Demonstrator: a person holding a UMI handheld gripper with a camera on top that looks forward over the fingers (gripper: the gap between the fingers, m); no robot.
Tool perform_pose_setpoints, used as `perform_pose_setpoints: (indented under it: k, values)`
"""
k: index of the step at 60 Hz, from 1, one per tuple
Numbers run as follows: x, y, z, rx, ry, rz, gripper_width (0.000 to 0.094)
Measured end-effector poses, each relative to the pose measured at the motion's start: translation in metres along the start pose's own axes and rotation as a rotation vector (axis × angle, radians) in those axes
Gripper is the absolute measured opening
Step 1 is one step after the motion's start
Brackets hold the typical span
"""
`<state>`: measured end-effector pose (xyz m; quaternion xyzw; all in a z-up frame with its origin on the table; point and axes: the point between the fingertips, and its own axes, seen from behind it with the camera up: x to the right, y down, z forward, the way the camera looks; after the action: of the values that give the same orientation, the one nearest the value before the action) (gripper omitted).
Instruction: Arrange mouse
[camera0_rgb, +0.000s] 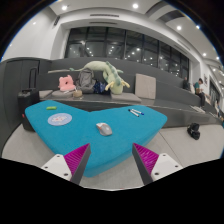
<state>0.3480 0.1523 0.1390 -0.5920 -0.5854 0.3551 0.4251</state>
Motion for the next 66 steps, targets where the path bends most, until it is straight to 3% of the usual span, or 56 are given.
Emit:
perform_pose_setpoints:
  k: [39, 66]
  values:
    - [-0.003, 0.026, 0.156, -0.079, -0.069, 0.053, 0.0857]
    - [-0.029, 0.027, 0.297, -0.208, -0.065, 0.053, 0.0858]
